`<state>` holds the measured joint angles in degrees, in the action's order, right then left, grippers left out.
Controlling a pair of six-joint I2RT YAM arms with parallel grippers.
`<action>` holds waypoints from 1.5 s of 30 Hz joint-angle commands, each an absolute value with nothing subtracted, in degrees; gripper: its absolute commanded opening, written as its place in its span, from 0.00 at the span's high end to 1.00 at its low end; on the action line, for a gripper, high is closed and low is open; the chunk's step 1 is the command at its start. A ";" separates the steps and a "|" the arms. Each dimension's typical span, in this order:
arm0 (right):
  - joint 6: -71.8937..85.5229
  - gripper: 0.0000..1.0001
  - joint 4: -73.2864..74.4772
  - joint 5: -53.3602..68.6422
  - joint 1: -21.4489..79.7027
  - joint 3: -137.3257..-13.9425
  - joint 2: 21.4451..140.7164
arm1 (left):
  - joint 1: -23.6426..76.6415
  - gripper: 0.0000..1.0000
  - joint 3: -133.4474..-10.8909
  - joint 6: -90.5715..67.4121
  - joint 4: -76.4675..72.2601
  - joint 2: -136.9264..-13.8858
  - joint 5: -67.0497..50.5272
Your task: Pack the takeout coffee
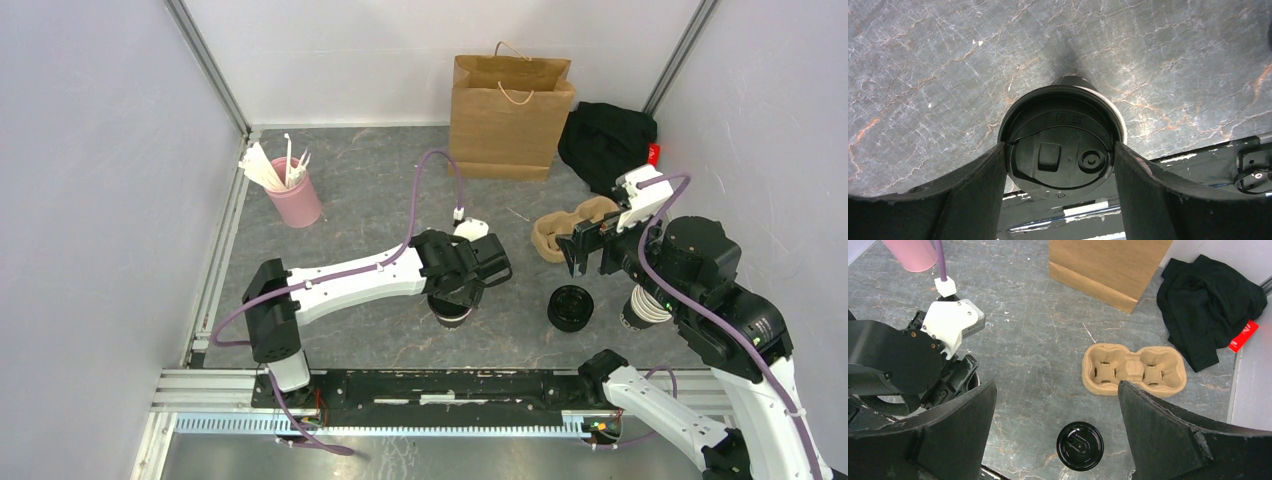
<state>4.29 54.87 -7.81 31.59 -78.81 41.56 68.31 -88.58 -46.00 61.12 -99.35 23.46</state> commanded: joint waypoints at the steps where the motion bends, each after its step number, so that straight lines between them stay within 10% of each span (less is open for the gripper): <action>1: 5.16 0.02 53.23 -7.76 31.56 -78.68 41.92 | 68.10 0.37 -86.75 -47.24 59.25 -96.90 23.20; 45: 7.56 0.02 53.48 -7.14 31.57 -77.41 40.56 | 68.11 0.33 -82.13 -46.19 55.37 -94.92 21.10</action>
